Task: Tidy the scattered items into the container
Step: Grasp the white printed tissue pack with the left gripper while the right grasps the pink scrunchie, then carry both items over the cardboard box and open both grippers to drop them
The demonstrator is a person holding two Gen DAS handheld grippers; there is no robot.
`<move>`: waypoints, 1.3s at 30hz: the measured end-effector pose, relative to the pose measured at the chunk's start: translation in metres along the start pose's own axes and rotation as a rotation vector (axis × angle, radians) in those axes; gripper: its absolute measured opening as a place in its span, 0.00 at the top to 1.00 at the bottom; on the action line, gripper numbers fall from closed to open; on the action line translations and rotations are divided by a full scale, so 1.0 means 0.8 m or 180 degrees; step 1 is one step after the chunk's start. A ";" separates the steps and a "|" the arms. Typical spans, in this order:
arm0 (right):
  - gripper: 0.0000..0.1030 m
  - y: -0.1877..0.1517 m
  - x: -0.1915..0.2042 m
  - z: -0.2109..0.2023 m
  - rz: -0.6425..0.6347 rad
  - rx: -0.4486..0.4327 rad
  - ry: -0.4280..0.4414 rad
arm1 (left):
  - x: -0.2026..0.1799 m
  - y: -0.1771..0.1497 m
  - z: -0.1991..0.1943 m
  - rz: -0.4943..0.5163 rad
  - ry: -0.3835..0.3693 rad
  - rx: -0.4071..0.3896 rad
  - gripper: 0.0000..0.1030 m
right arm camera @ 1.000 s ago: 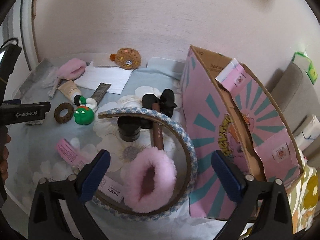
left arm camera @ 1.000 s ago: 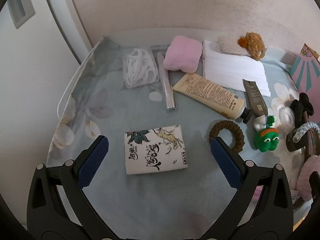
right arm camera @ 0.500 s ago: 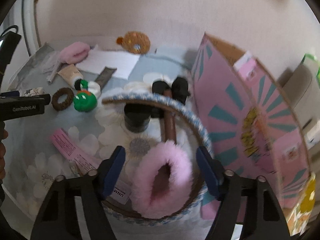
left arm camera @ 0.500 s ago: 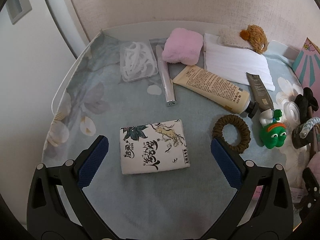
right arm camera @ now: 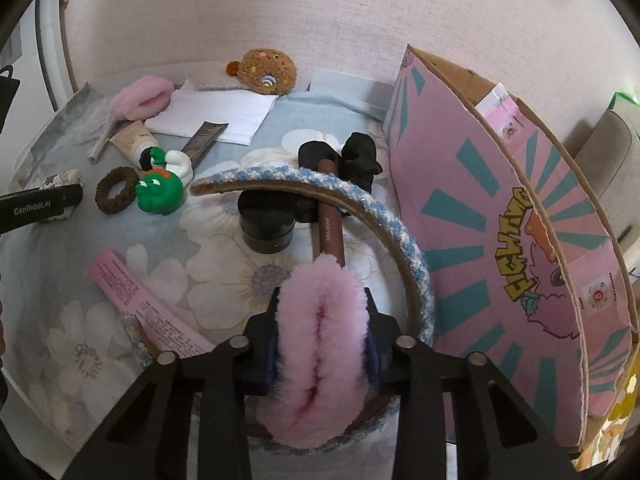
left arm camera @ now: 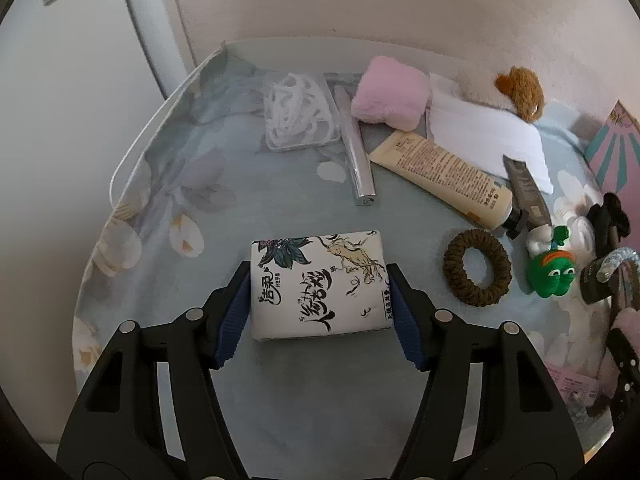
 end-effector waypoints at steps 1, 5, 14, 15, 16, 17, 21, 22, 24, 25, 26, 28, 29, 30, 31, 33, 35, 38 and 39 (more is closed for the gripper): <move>0.72 0.000 0.000 -0.001 -0.0005 -0.0001 0.0007 | 0.003 0.002 -0.001 -0.0016 0.0006 -0.0021 0.41; 0.73 0.001 0.003 -0.006 -0.0025 0.0015 0.0073 | 0.009 0.019 -0.012 0.0017 0.0006 -0.0081 0.41; 0.73 0.040 -0.008 -0.074 0.0041 -0.0236 0.0390 | -0.014 0.029 -0.134 0.0126 -0.0047 -0.0367 0.41; 0.73 0.046 -0.014 -0.082 0.0100 -0.0252 0.0438 | -0.021 0.037 -0.152 0.0168 -0.0081 -0.0414 0.41; 0.73 0.055 -0.025 -0.095 0.0207 -0.0267 0.0518 | -0.027 0.036 -0.159 0.0208 -0.0105 -0.0453 0.41; 0.73 0.060 -0.035 -0.104 0.0289 -0.0283 0.0572 | -0.036 0.047 -0.175 0.0265 -0.0159 -0.0509 0.41; 0.73 0.081 -0.087 -0.138 0.0531 -0.0413 0.0576 | -0.081 0.072 -0.228 0.0477 -0.0421 -0.0676 0.41; 0.73 0.086 -0.107 -0.144 0.0587 -0.0444 0.0567 | -0.097 0.080 -0.233 0.0555 -0.0487 -0.0694 0.41; 0.73 0.094 -0.135 -0.151 0.0625 -0.0436 0.0569 | -0.141 0.094 -0.251 0.0745 -0.0709 -0.0756 0.41; 0.73 0.097 -0.151 -0.154 0.0633 -0.0445 0.0556 | -0.157 0.097 -0.256 0.0804 -0.0793 -0.0778 0.41; 0.73 0.099 -0.165 -0.154 0.0620 -0.0437 0.0525 | -0.181 0.102 -0.260 0.0910 -0.0898 -0.0800 0.41; 0.73 0.101 -0.189 -0.148 0.0553 -0.0354 0.0438 | -0.233 0.108 -0.262 0.1145 -0.1018 -0.0824 0.41; 0.73 0.100 -0.197 -0.146 0.0533 -0.0331 0.0418 | -0.263 0.112 -0.260 0.1245 -0.1123 -0.0822 0.41; 0.73 0.097 -0.205 -0.142 0.0521 -0.0292 0.0415 | -0.293 0.116 -0.255 0.1331 -0.1227 -0.0773 0.41; 0.73 0.093 -0.215 -0.136 0.0531 -0.0257 0.0401 | -0.309 0.117 -0.253 0.1366 -0.1273 -0.0748 0.41; 0.73 0.084 -0.226 -0.126 0.0588 -0.0193 0.0420 | -0.356 0.119 -0.244 0.1493 -0.1328 -0.0689 0.41; 0.73 0.078 -0.235 -0.116 0.0632 -0.0166 0.0444 | -0.396 0.116 -0.230 0.1606 -0.1333 -0.0624 0.41; 0.73 0.072 -0.247 -0.094 0.0656 -0.0089 0.0526 | -0.436 0.109 -0.211 0.1735 -0.1328 -0.0556 0.41; 0.73 0.071 -0.248 -0.086 0.0646 -0.0065 0.0545 | -0.449 0.106 -0.204 0.1781 -0.1322 -0.0511 0.41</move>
Point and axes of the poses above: each gripper's, at about its wrist camera, not at the fingertips, and z roughly the way its jaws point, x to its left, y to its top, the point moved 1 cm from there along z, roughly the way its jaws point, and after that the axes turned 9 degrees about z, right-handed, at the moved point
